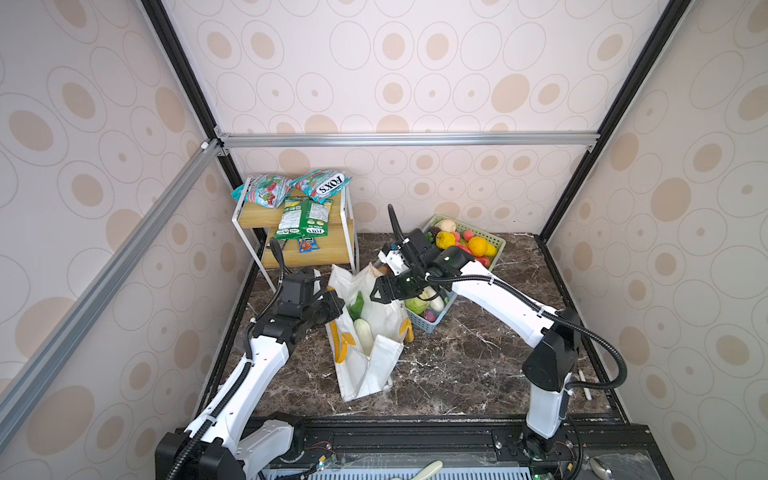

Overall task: Place the food into the grocery bag and tie it
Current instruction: 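Raise the right gripper out of the bag and move it to the blue basket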

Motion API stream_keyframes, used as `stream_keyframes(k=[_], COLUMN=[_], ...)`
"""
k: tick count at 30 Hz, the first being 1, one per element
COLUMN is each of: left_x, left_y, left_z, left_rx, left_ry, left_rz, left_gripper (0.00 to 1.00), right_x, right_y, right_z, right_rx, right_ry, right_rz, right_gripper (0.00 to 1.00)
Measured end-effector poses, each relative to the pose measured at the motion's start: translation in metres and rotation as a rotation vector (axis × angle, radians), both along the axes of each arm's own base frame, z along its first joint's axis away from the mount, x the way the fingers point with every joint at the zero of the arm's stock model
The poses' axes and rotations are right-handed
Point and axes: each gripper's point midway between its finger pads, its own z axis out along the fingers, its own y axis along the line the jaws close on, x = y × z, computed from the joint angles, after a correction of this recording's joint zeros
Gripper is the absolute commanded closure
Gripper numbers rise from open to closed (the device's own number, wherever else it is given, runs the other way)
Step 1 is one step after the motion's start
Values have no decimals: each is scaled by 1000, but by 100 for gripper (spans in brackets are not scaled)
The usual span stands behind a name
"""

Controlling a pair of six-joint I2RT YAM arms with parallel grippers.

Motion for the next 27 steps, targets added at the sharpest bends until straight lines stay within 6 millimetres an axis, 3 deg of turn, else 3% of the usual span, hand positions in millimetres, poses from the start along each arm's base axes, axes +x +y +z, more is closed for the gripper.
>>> stream_keyframes(k=[7, 13, 19, 27], left_x=[-1, -2, -4, -8], left_y=[11, 17, 23, 29], left_z=[-2, -8, -13, -18], left_rx=[22, 31, 38, 63], left_ry=[4, 21, 36, 61], left_rz=[66, 102, 135, 162], left_gripper=[100, 100, 100, 100], right_x=[39, 53, 69, 99], right_y=[-50, -78, -87, -76], right_z=[5, -3, -15, -52], right_rx=[-37, -90, -146, -211], right_ry=[-14, -12, -14, 9], right_rz=[-119, -166, -176, -167], right_gripper=[28, 28, 29, 31])
